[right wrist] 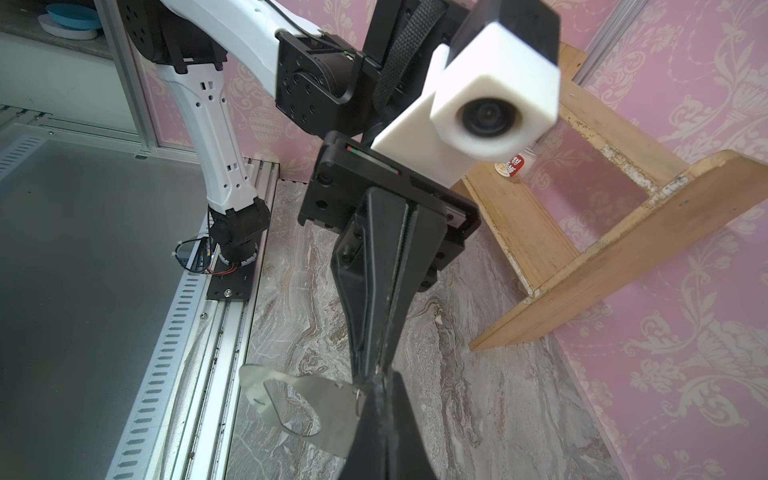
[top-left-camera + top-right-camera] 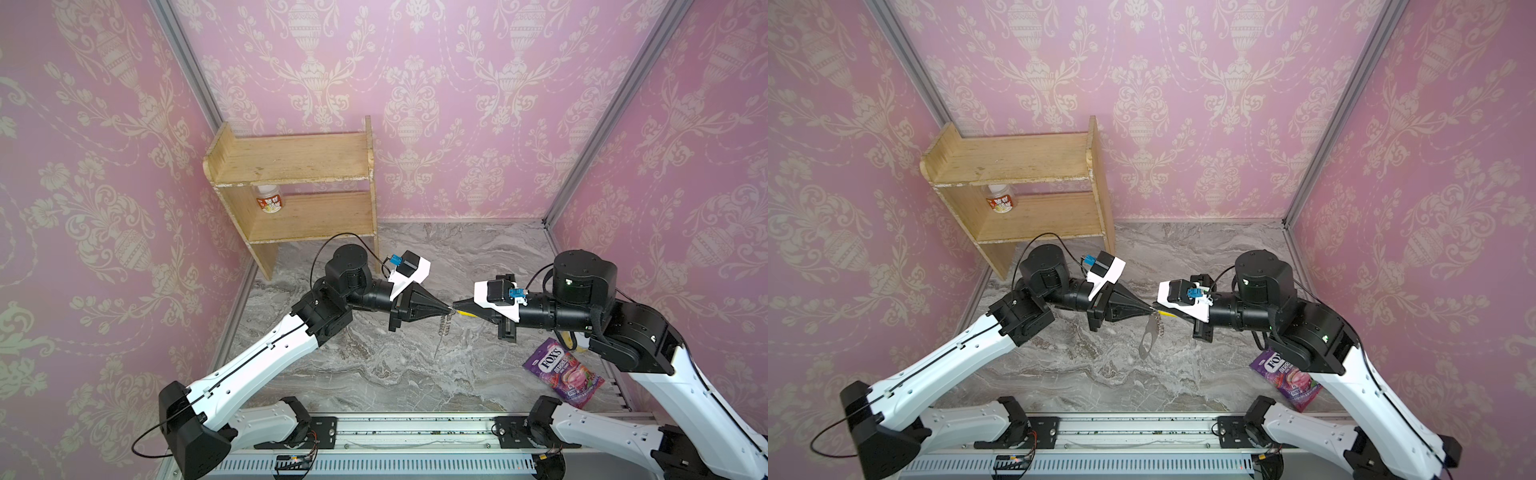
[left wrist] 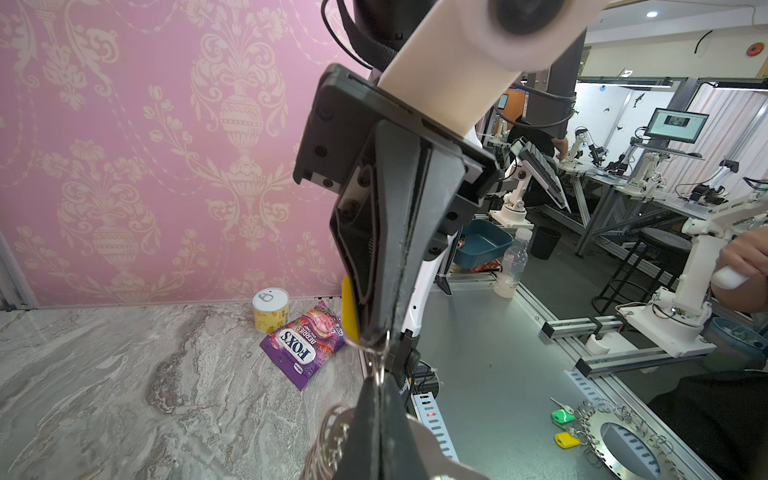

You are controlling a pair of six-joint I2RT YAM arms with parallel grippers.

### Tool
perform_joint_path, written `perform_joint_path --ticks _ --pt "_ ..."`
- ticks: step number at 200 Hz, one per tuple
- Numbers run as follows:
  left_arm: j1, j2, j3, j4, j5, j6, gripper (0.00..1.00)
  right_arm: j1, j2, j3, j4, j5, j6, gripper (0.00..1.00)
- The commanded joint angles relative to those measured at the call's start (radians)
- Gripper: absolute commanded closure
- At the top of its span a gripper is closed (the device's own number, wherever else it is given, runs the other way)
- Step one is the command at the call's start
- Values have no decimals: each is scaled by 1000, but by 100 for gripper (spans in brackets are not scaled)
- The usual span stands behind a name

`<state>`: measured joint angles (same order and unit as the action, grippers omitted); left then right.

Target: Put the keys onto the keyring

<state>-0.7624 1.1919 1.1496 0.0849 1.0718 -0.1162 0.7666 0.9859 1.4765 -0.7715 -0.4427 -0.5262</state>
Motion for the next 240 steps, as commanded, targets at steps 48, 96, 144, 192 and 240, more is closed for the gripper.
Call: perform_joint_path --ticks 48,96,144,192,240 --pt "-43 -24 -13 37 127 -23 100 -10 78 65 77 133 38 66" --pt "-41 -49 -57 105 77 -60 100 -12 64 53 70 217 106 55" --pt "-26 -84 -133 286 -42 -140 100 -63 4 22 49 225 226 42" --pt "9 -91 -208 498 -136 -264 100 -122 -50 -47 42 79 377 37" --pt "7 -104 -266 570 -246 -226 100 -169 -76 -116 124 -18 562 36"
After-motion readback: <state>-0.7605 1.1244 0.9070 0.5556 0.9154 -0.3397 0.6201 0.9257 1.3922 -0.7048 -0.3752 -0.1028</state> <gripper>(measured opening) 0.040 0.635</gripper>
